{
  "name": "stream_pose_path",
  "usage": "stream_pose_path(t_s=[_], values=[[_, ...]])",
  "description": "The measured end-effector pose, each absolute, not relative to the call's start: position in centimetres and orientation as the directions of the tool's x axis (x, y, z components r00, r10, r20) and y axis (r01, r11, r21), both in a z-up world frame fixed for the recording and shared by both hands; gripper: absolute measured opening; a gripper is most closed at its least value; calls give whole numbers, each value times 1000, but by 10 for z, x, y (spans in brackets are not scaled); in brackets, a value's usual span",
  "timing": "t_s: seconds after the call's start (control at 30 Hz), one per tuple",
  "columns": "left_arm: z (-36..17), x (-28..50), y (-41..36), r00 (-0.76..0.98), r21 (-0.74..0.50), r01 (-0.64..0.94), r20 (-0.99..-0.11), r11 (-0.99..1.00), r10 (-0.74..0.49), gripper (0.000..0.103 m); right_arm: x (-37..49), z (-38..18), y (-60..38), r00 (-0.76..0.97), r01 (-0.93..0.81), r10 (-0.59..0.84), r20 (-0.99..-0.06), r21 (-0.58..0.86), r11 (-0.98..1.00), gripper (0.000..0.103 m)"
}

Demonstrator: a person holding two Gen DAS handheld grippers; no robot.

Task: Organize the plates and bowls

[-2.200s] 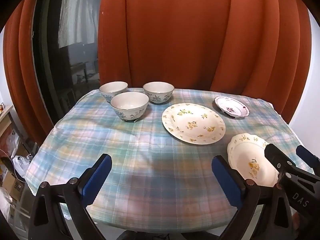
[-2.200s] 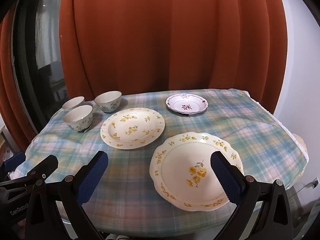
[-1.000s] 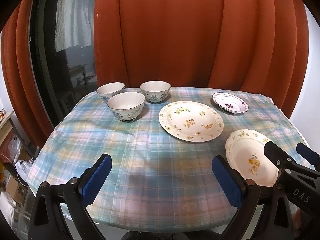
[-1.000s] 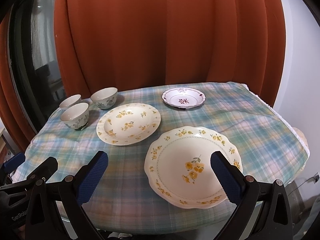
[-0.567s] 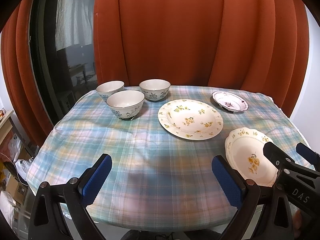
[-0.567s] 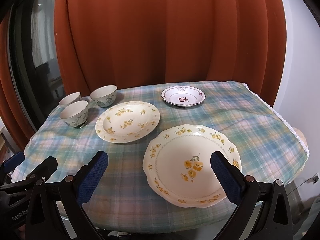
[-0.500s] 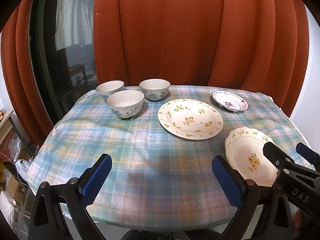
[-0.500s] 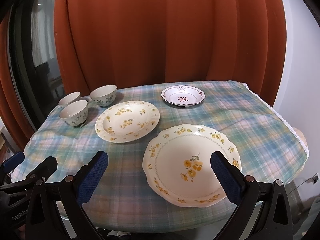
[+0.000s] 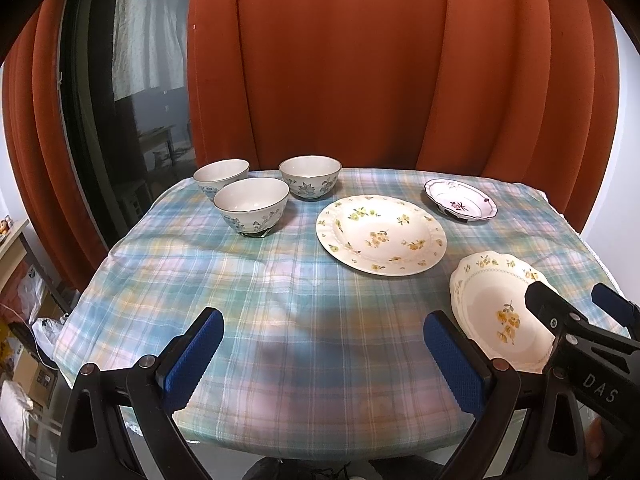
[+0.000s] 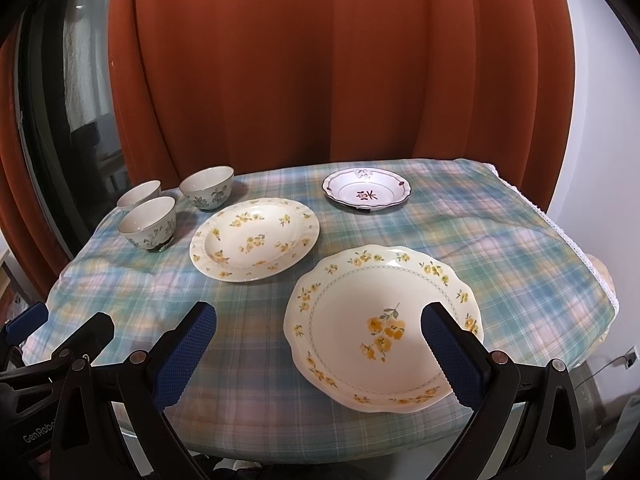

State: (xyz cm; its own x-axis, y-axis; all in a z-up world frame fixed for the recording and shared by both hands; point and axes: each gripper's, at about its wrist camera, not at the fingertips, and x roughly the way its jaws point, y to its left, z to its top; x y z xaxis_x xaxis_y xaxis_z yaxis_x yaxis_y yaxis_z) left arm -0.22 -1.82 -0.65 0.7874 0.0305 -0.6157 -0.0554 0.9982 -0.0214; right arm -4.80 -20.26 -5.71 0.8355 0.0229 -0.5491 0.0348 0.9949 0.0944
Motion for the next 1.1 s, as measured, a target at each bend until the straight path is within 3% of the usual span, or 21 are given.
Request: stream_pose_path(t_s=[0.63, 1.1], values=[[-6, 28, 12, 765, 5, 1, -644, 1000, 2, 100, -25, -53, -169, 815, 86, -16, -580, 94, 992, 103], [-13, 72, 14, 688, -20, 109, -721, 994, -90, 99, 1, -54, -157, 733, 209, -114, -670, 63, 976, 103]])
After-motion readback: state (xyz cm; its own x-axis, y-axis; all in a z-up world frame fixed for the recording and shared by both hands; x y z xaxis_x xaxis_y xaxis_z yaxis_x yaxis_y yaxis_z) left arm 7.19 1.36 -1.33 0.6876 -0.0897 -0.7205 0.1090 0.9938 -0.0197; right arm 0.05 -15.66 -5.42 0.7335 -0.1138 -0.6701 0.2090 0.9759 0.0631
